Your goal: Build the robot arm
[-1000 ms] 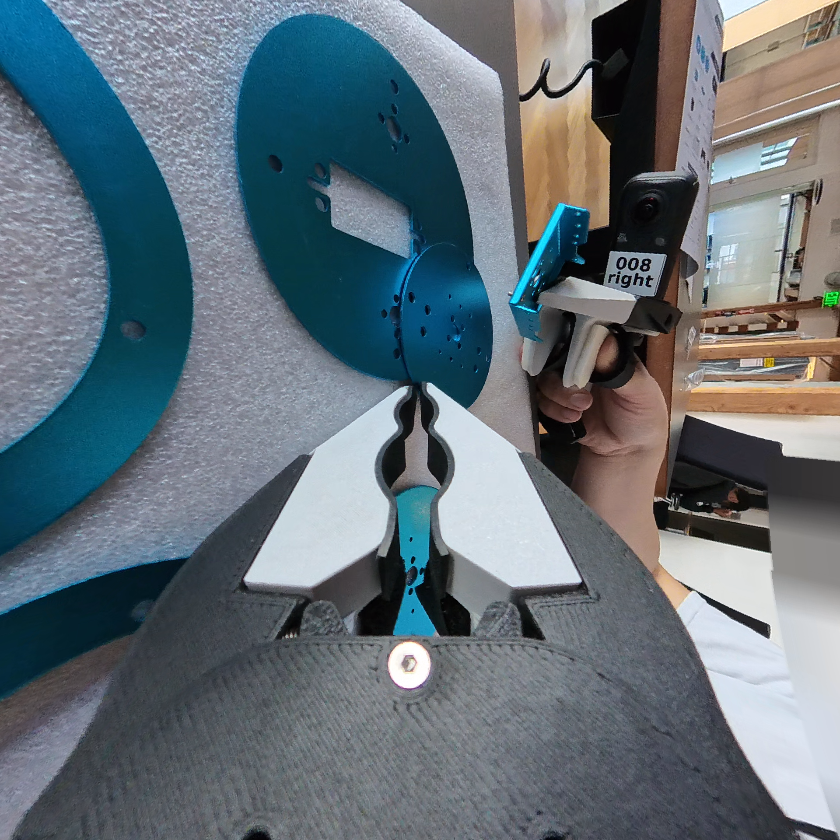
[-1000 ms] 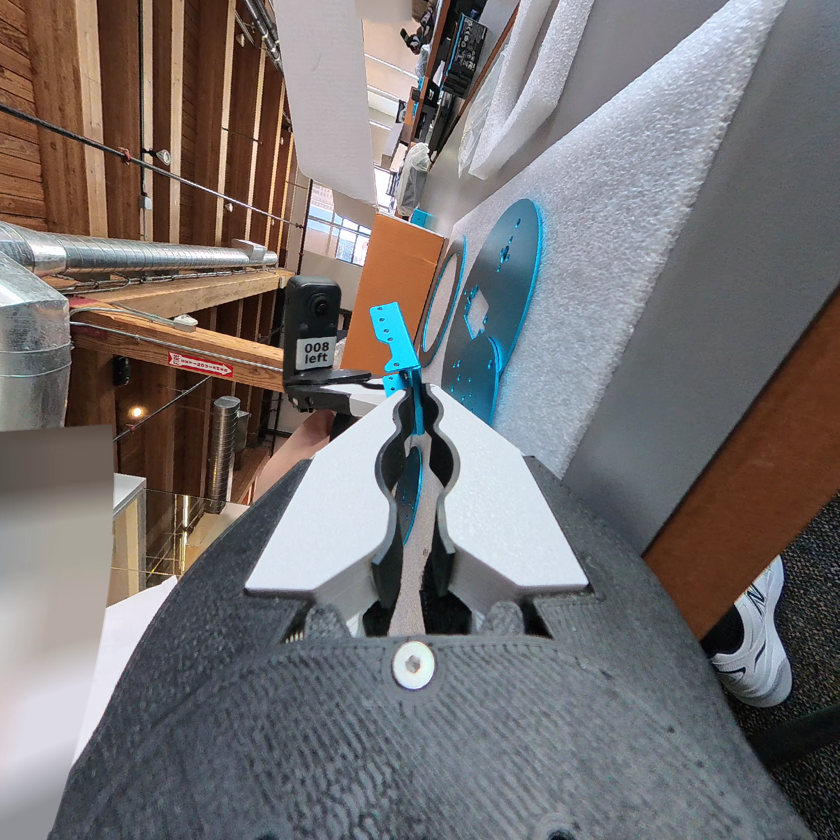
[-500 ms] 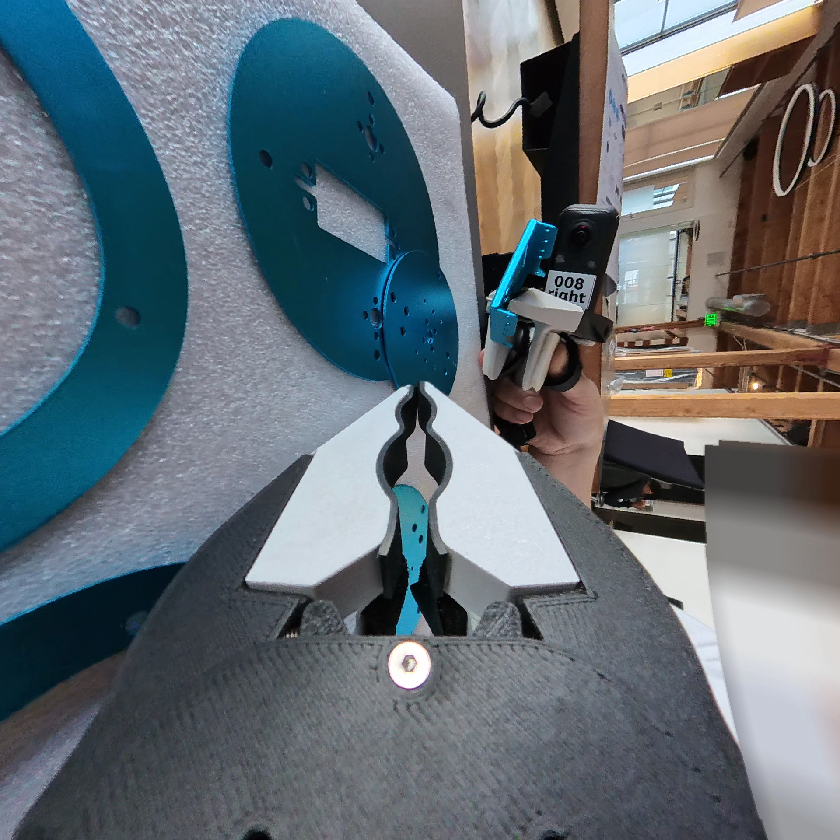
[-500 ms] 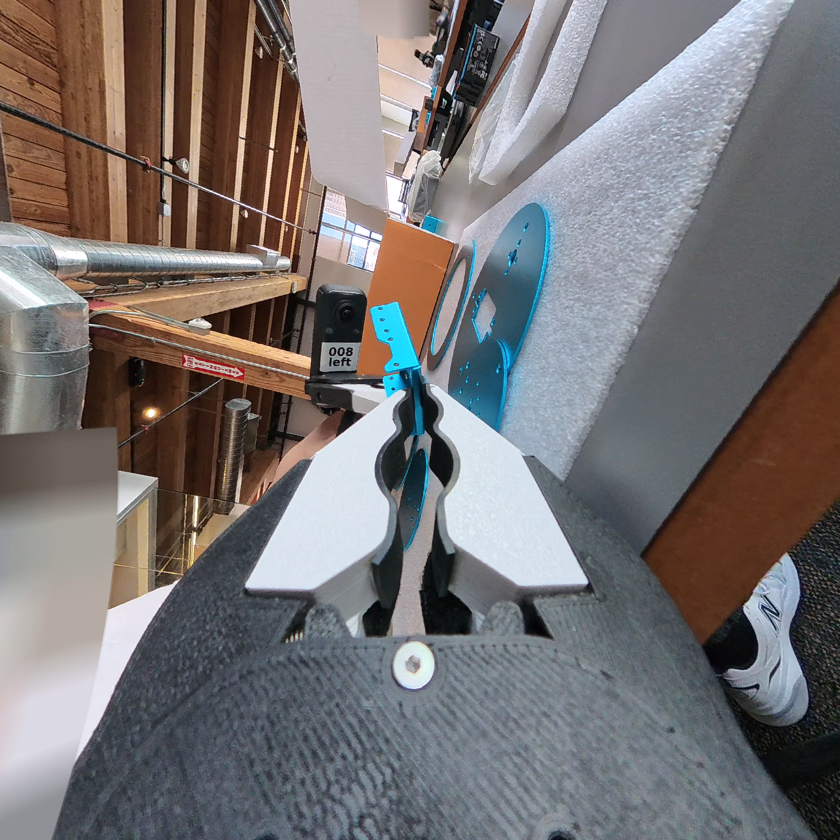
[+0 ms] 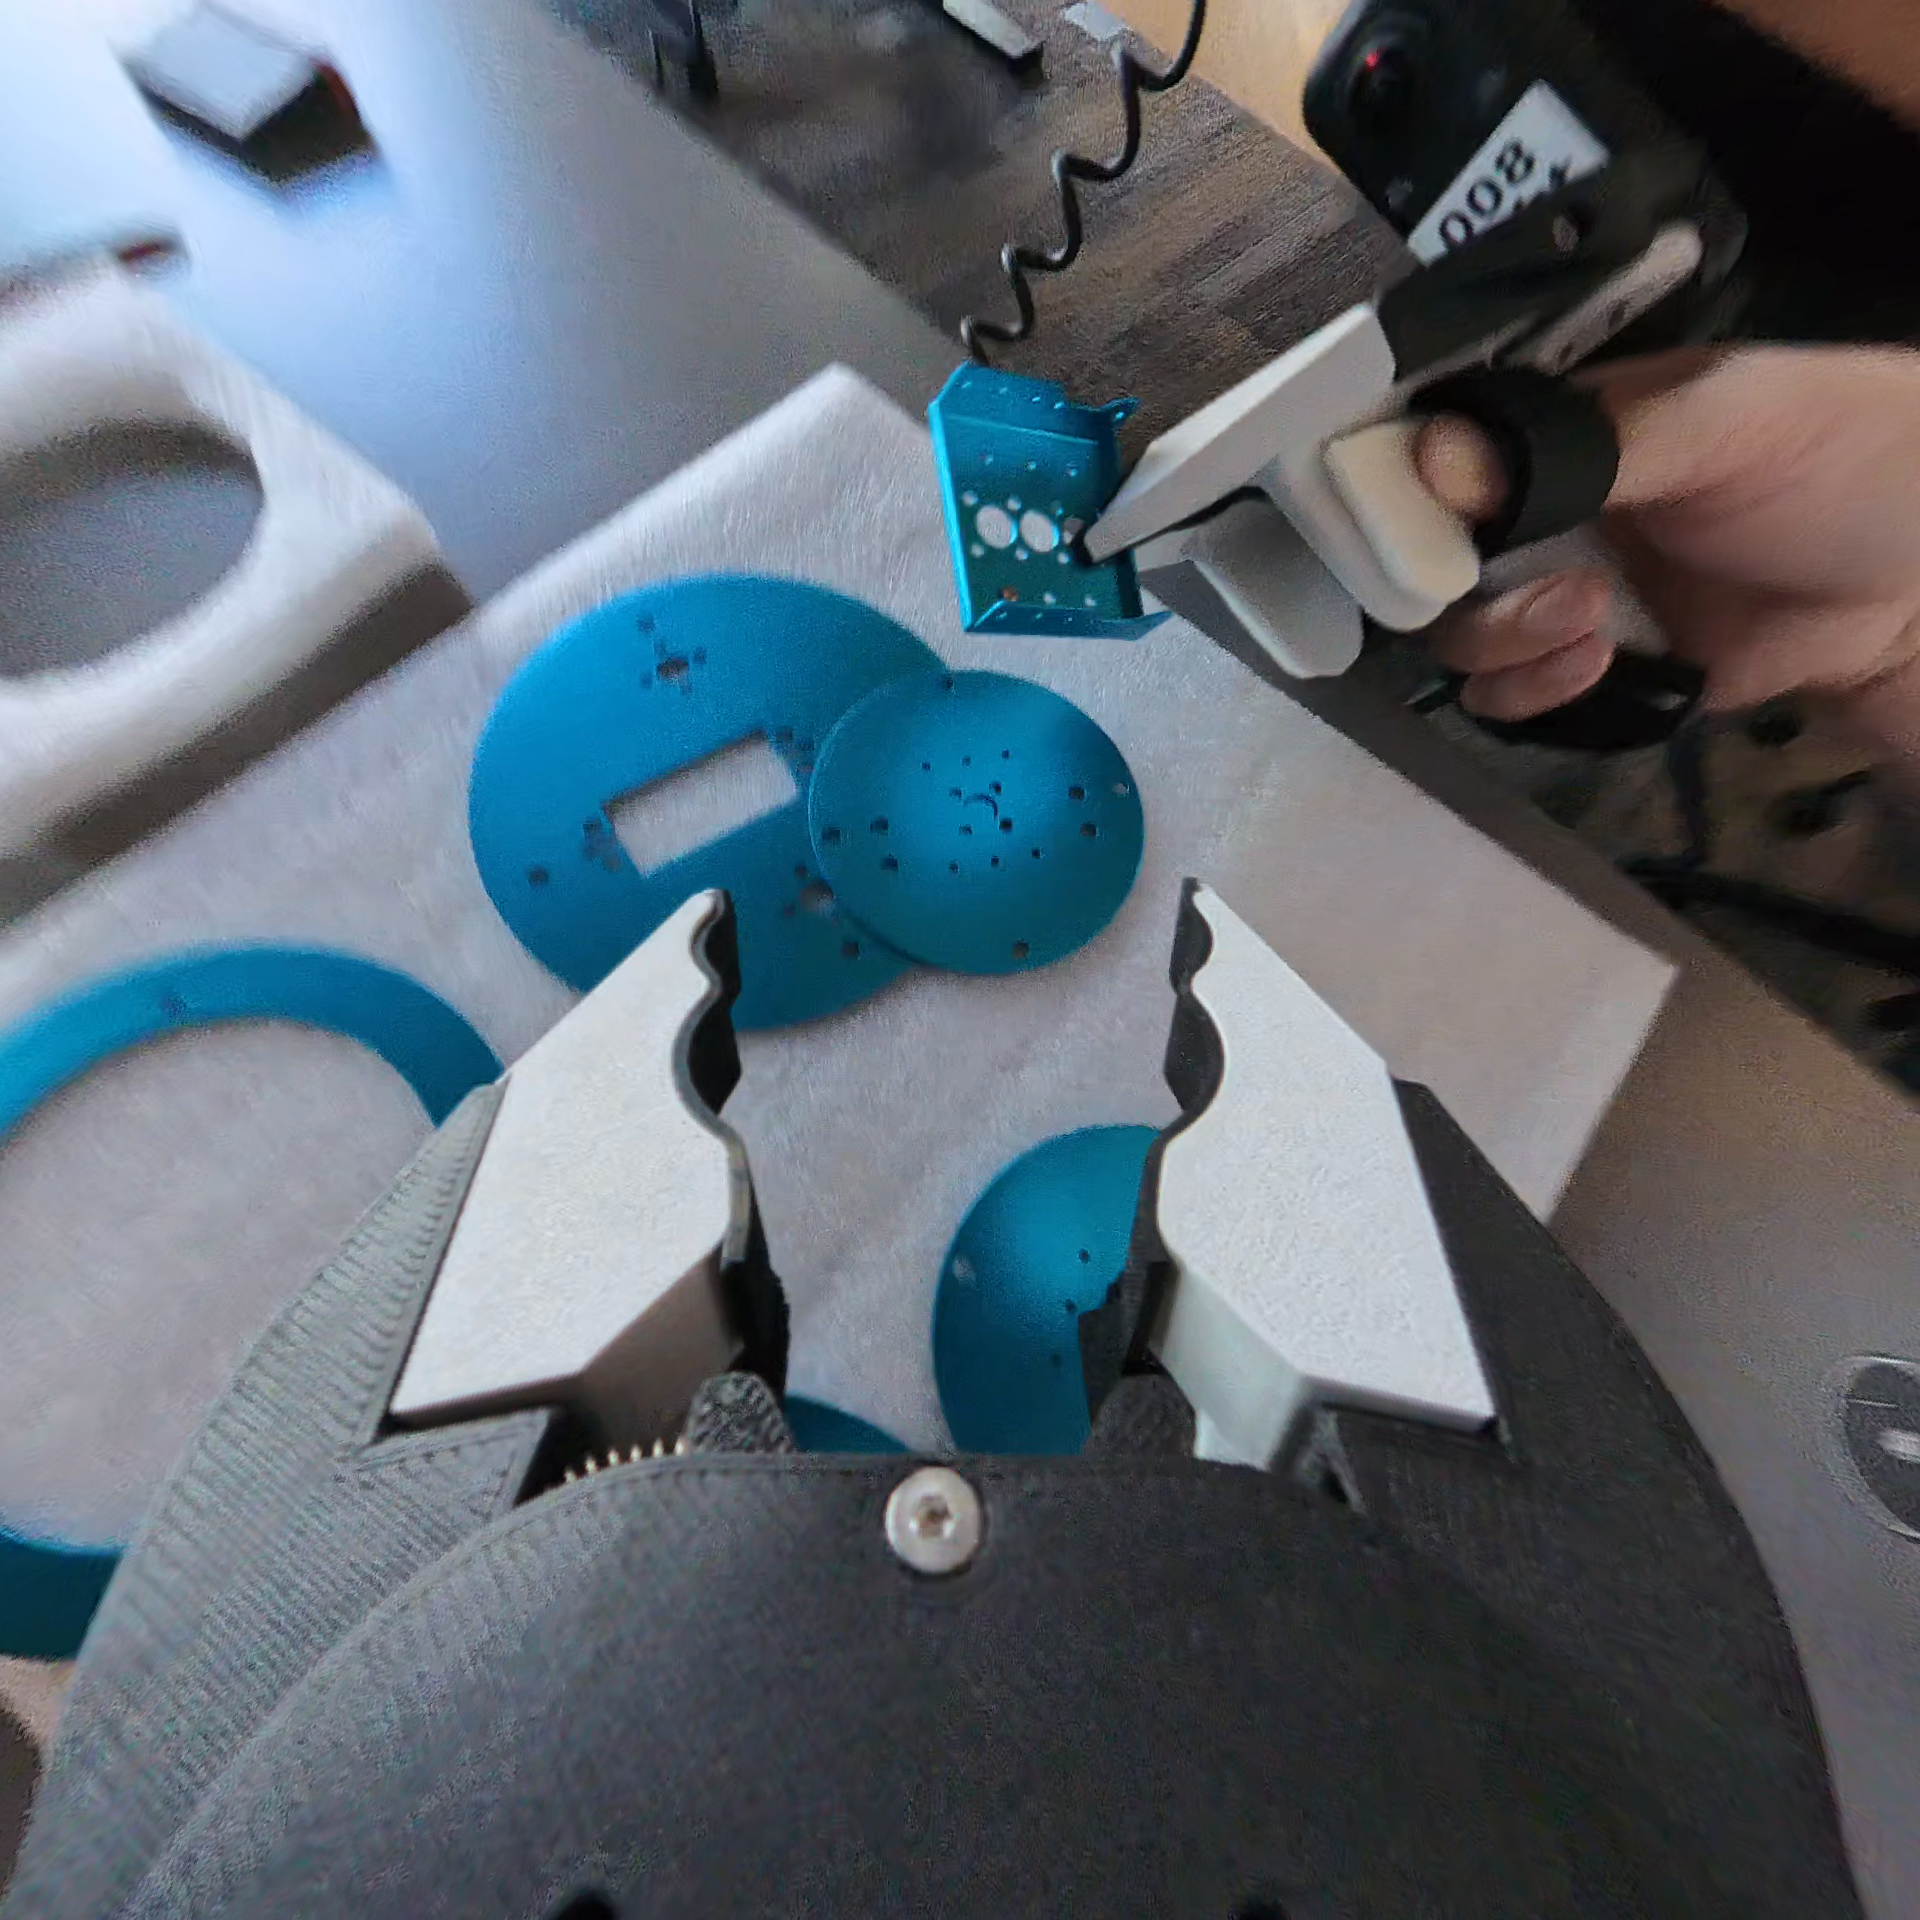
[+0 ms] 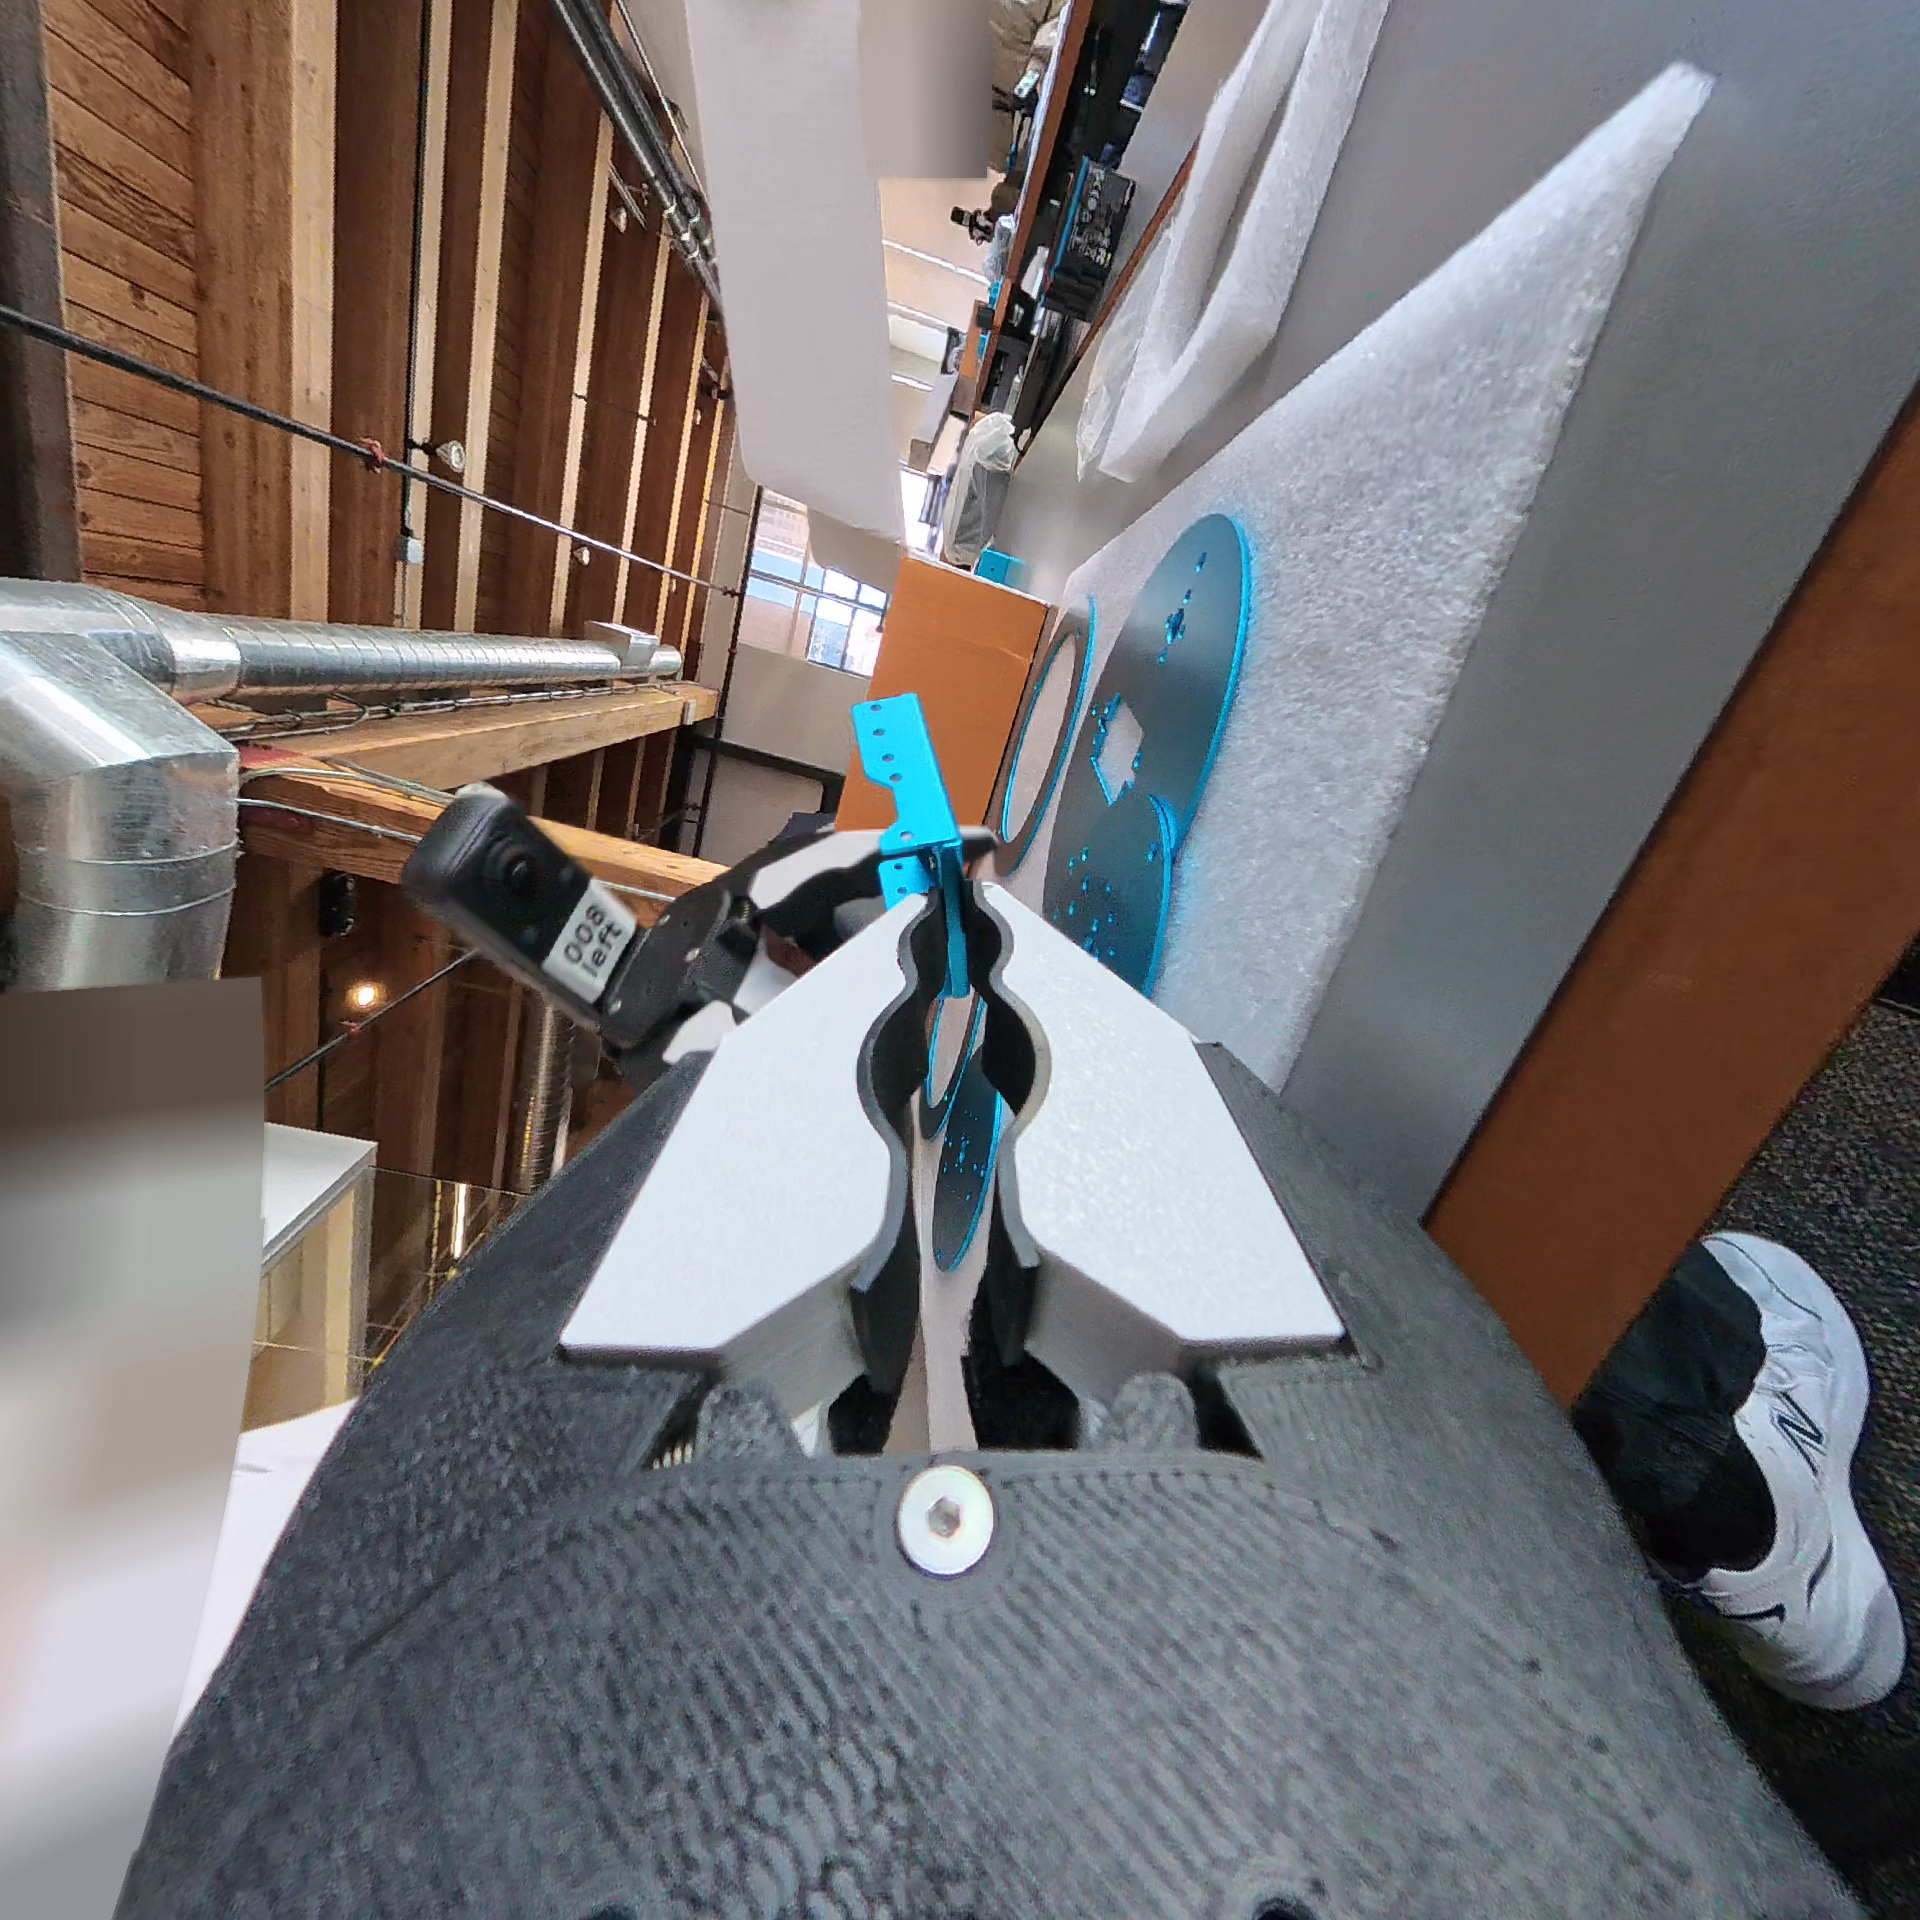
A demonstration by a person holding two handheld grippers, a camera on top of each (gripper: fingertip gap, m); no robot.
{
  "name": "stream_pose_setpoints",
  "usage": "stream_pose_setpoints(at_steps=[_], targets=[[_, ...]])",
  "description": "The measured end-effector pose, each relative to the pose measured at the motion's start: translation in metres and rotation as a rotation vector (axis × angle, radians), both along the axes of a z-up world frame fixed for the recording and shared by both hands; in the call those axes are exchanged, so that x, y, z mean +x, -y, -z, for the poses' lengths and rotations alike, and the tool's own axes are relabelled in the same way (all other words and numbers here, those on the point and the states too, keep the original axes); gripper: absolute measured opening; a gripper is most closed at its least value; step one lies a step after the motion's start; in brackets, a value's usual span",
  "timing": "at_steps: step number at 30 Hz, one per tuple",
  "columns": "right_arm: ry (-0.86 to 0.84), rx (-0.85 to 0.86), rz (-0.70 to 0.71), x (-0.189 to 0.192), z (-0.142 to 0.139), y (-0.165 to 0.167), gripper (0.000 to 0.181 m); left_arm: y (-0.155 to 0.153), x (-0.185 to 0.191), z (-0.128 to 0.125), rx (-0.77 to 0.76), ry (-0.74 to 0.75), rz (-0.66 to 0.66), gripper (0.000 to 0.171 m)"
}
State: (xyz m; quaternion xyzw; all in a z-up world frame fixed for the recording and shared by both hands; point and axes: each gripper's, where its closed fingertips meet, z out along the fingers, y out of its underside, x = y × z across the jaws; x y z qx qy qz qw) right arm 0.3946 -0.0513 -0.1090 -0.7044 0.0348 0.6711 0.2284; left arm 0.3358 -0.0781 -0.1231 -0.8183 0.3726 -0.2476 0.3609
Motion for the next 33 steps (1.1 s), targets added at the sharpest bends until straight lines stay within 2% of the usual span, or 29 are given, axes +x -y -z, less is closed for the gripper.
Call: stream_pose_setpoints(at_steps=[3,6,11,14,20,23,33], targets=[[0.008,0.008,0.010,0.010,-0.009,0.001,0.001,0.003,0.022,-0.004,0.183,-0.069,0.161,0.085],[0.041,0.020,0.020,0.019,-0.014,0.002,0.001,0.007,0.035,0.004,0.169,-0.111,0.295,0.092],[0.037,0.012,0.014,0.025,-0.019,0.007,0.001,-0.002,0.030,0.020,0.079,-0.140,0.404,0.089],[0.007,-0.004,-0.002,0.023,-0.020,0.011,0.001,-0.003,0.029,0.029,0.085,-0.164,0.462,0.091],[0.016,-0.010,-0.005,0.022,-0.015,0.013,0.001,-0.004,0.032,0.031,0.136,-0.187,0.494,0.084],[0.006,-0.014,-0.005,0.021,-0.015,0.012,0.001,-0.002,0.032,0.030,0.139,-0.172,0.498,0.075],[0.007,-0.016,-0.004,0.022,-0.012,0.013,0.001,0.002,0.029,0.029,0.157,-0.190,0.469,0.076]])
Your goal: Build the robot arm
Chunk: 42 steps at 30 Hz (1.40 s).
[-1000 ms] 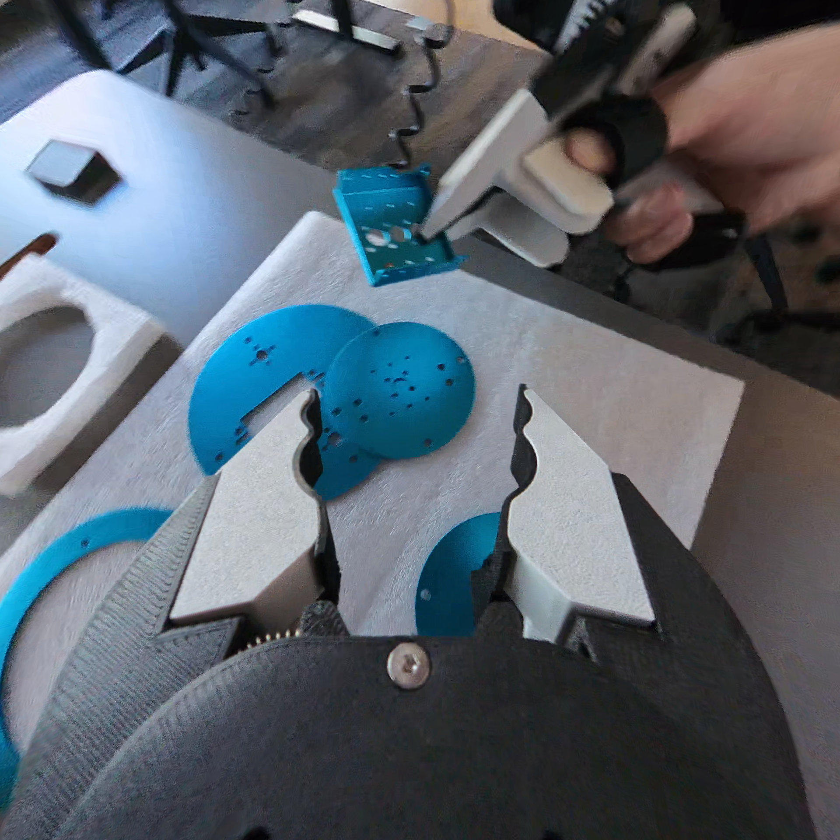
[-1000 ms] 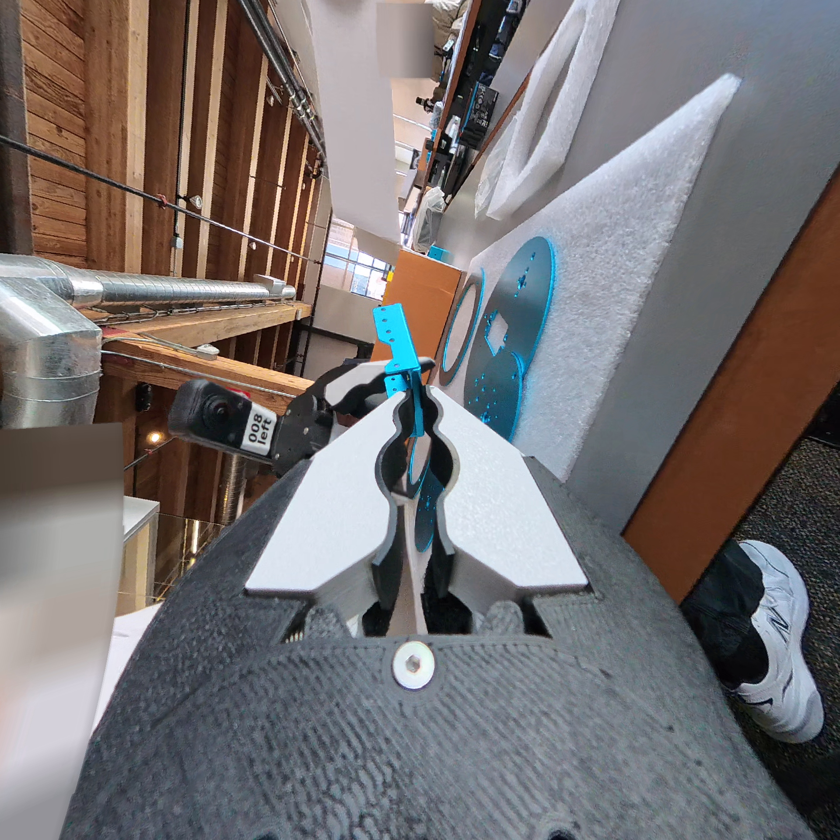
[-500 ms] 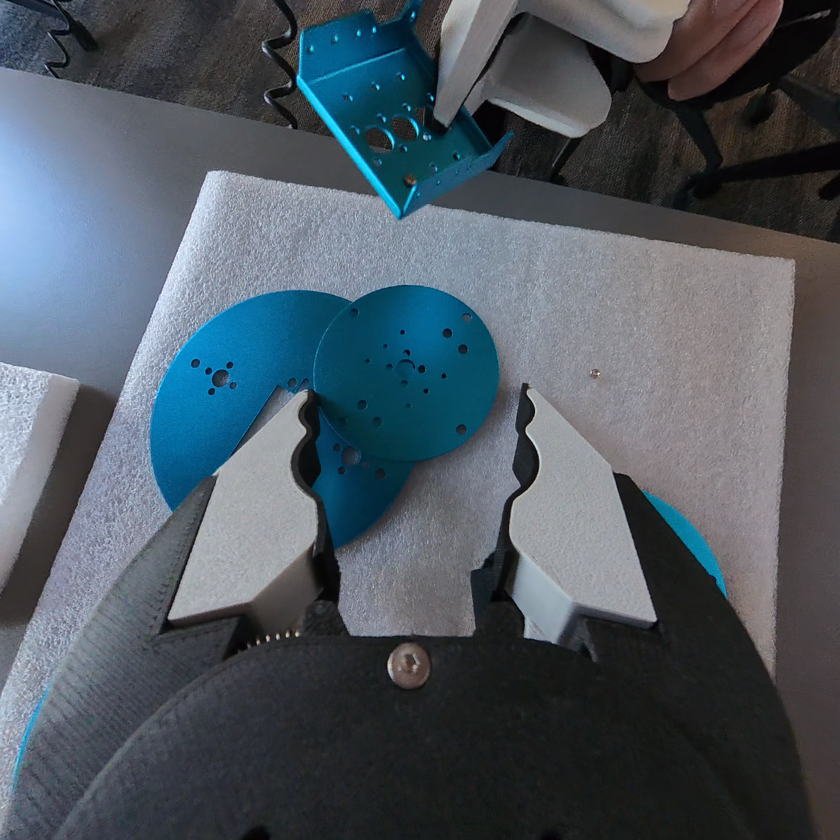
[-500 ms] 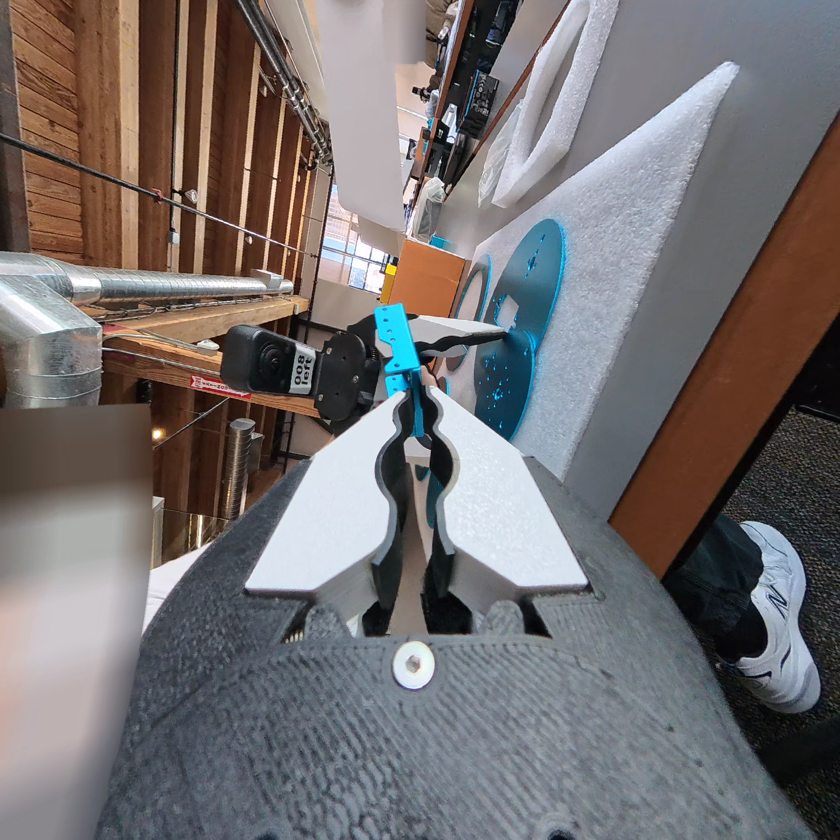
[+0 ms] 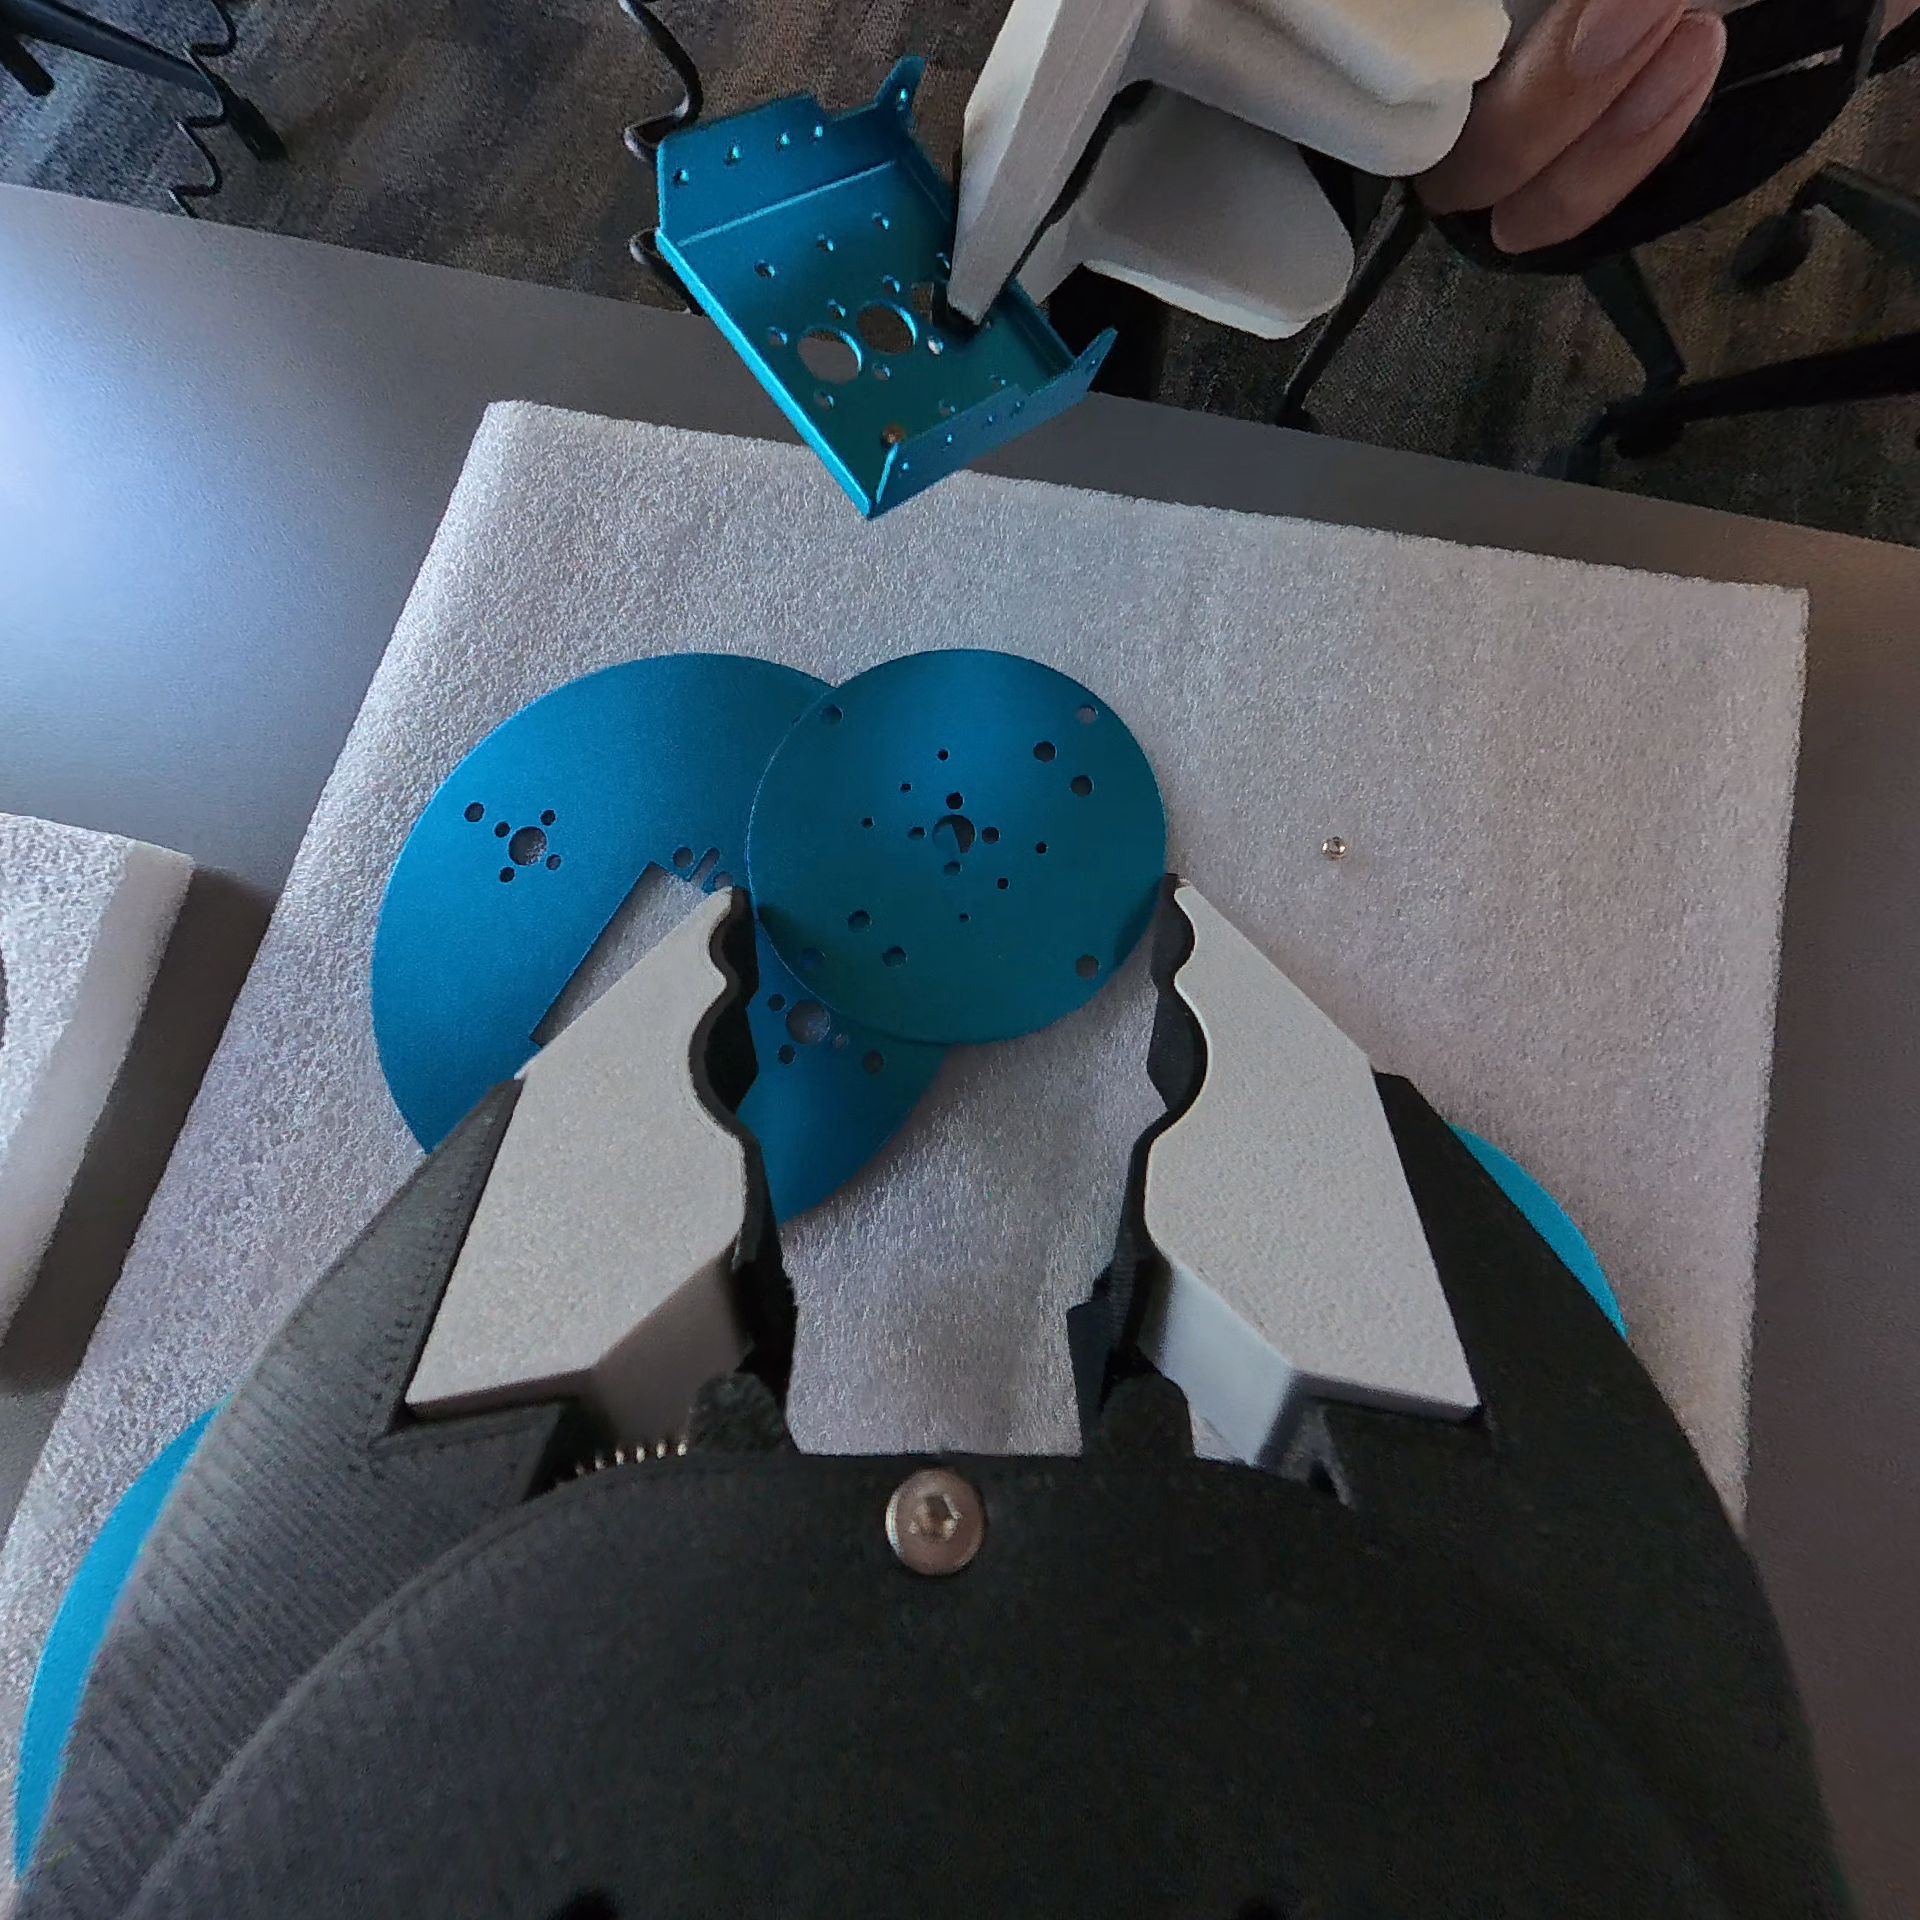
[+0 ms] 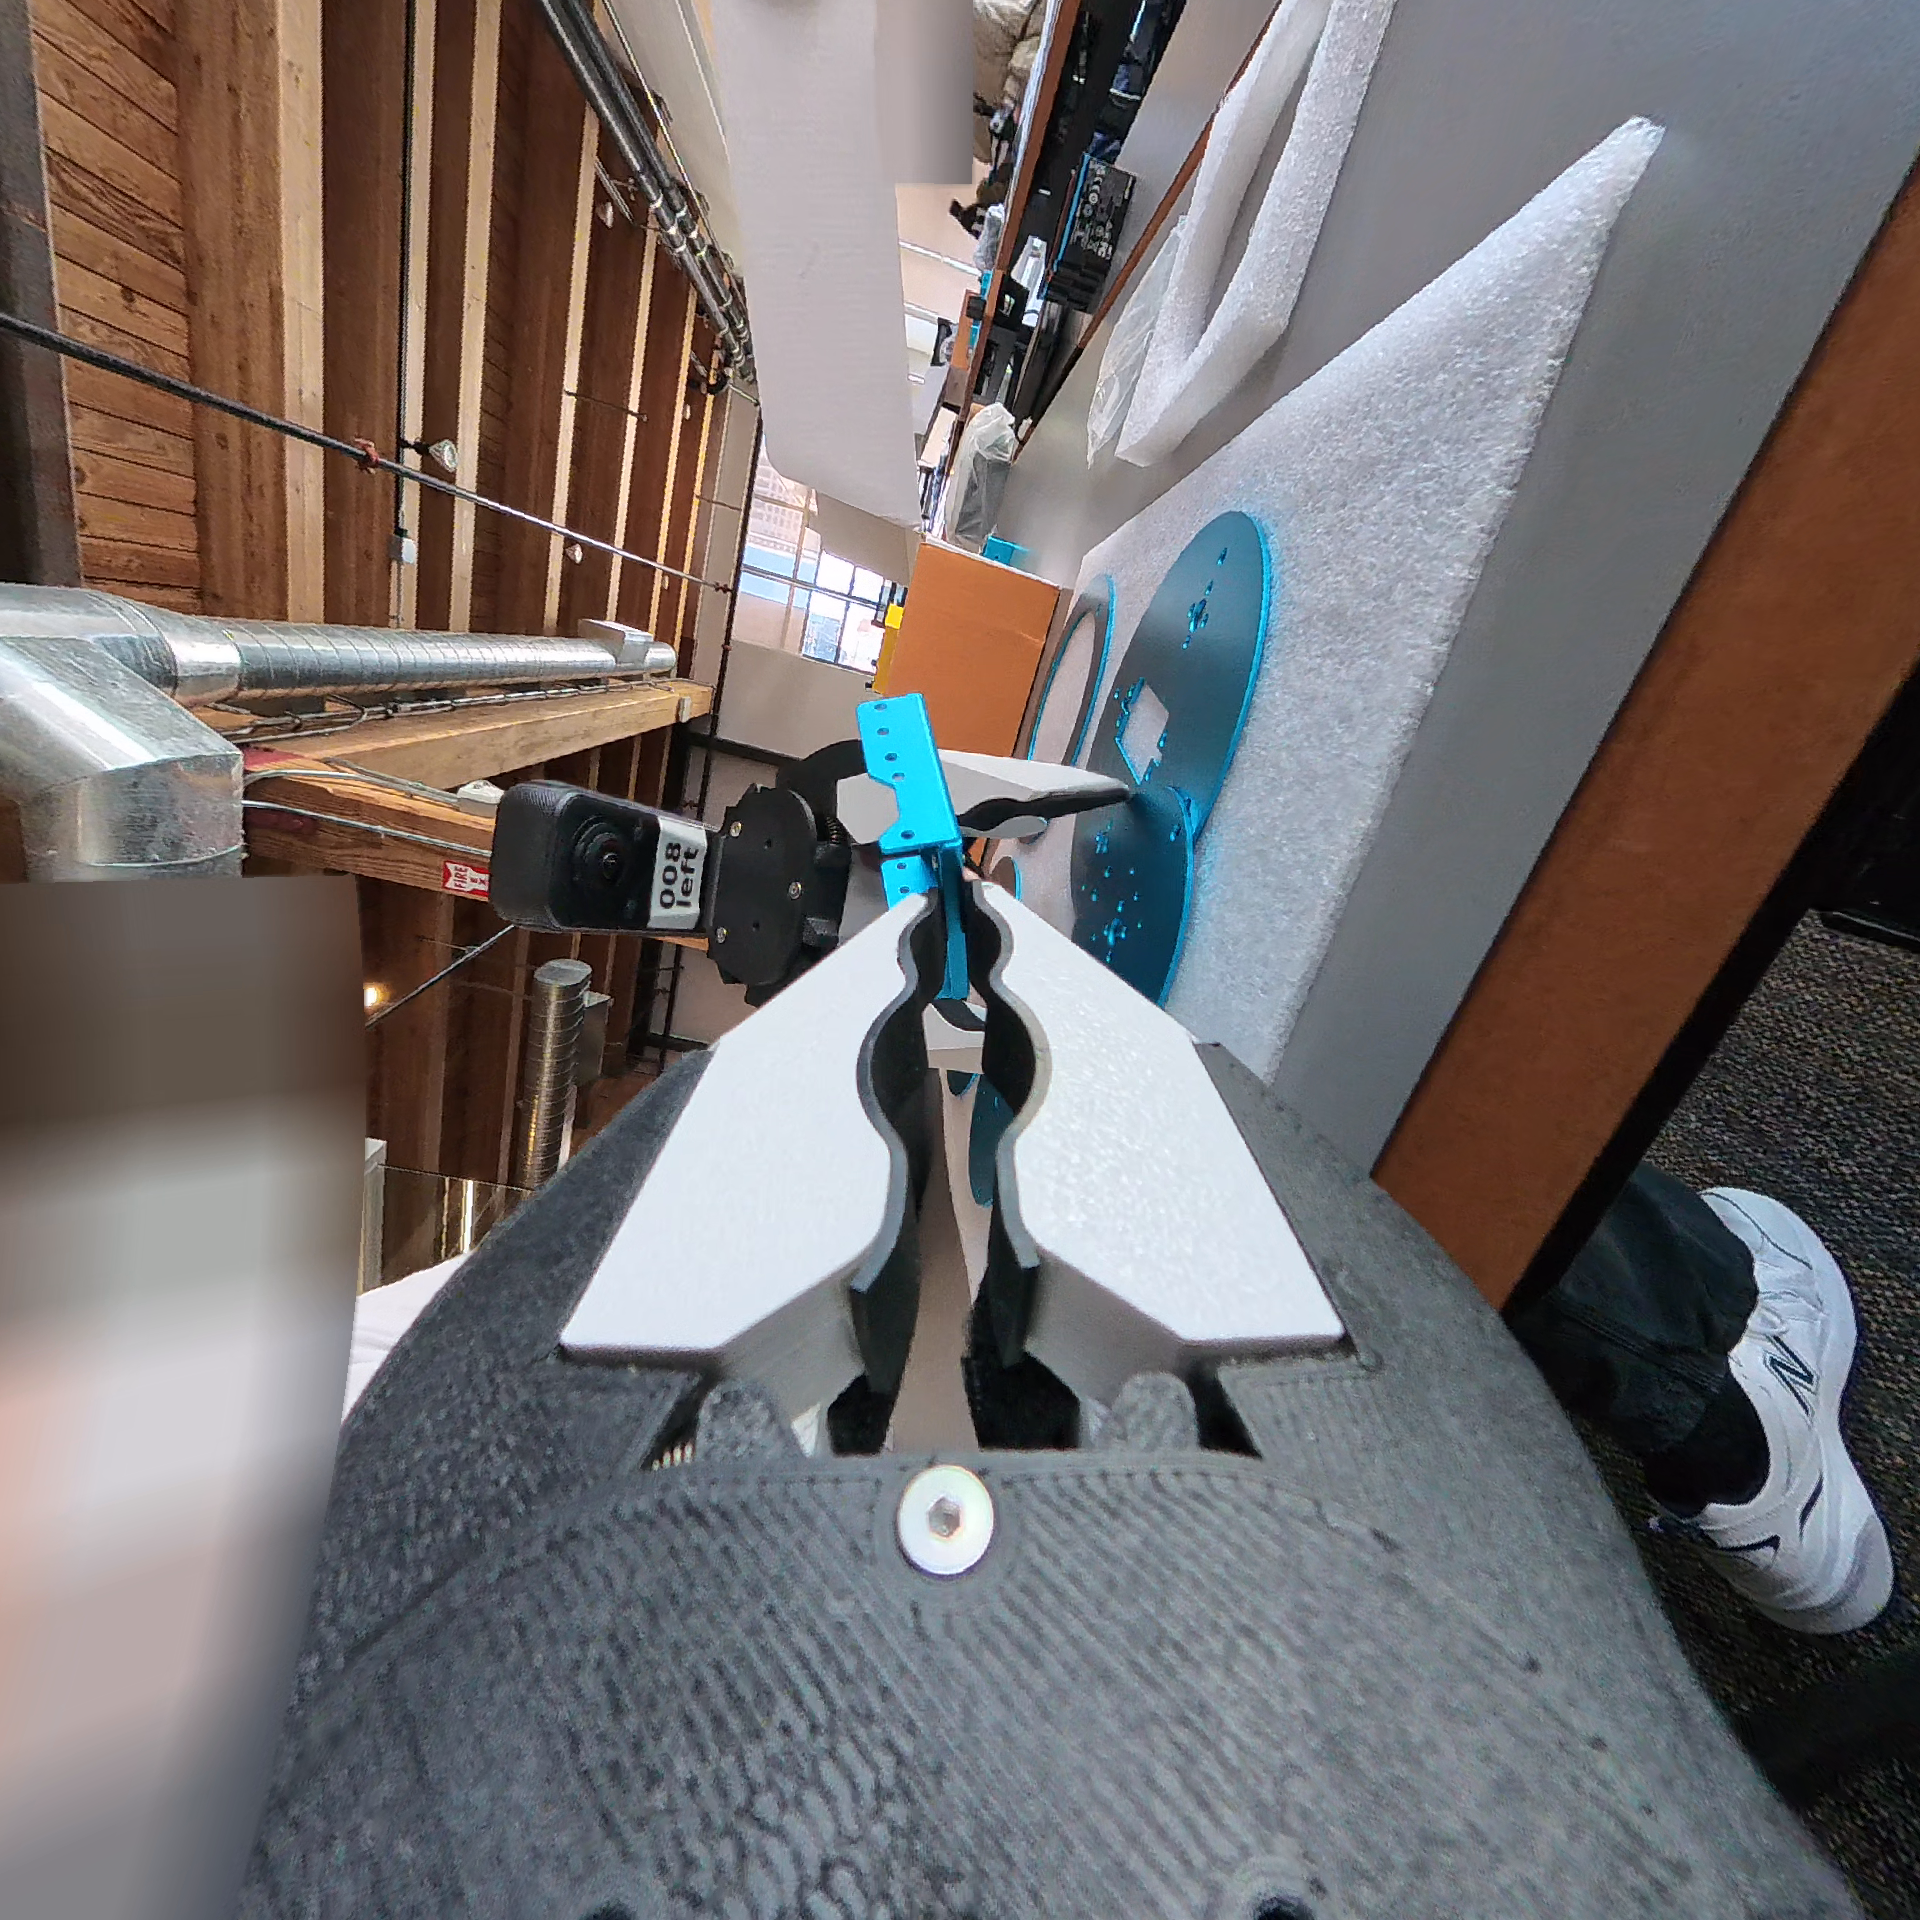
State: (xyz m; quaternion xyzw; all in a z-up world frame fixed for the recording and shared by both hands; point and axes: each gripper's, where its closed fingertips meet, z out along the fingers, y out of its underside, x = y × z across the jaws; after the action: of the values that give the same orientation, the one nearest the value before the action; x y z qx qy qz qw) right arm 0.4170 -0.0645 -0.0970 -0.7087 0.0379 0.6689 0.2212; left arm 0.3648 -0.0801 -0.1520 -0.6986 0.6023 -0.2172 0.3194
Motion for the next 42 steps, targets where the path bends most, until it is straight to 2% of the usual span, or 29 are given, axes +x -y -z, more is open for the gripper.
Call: stream_pose_setpoints(at_steps=[3,6,8,14,20,30,34,42], targets=[[-0.003,0.002,-0.002,0.000,-0.001,0.000,0.001,-0.004,0.000,0.001,0.000,-0.012,0.010,0.085],[0.000,0.005,-0.002,0.000,-0.002,0.000,0.001,-0.003,0.001,0.002,-0.029,0.001,0.034,0.082],[0.008,0.006,-0.007,-0.002,-0.001,0.002,0.001,-0.001,0.002,0.002,-0.011,0.009,0.055,0.076],[0.033,-0.018,-0.042,-0.014,0.006,0.011,0.001,0.000,0.000,-0.003,0.059,-0.009,0.038,0.076],[0.020,-0.082,-0.137,-0.036,0.009,0.023,0.001,0.003,-0.008,-0.015,0.241,-0.044,-0.008,0.075],[0.012,-0.141,-0.208,-0.062,0.002,0.032,0.001,0.011,-0.024,-0.037,0.283,0.101,-0.158,0.075],[-0.066,-0.201,-0.228,-0.068,-0.012,0.032,0.001,0.012,-0.025,-0.041,0.262,0.109,-0.210,0.075],[-0.084,-0.330,-0.283,-0.069,-0.038,0.021,0.001,0.007,-0.022,-0.067,0.078,0.150,-0.312,0.075]])
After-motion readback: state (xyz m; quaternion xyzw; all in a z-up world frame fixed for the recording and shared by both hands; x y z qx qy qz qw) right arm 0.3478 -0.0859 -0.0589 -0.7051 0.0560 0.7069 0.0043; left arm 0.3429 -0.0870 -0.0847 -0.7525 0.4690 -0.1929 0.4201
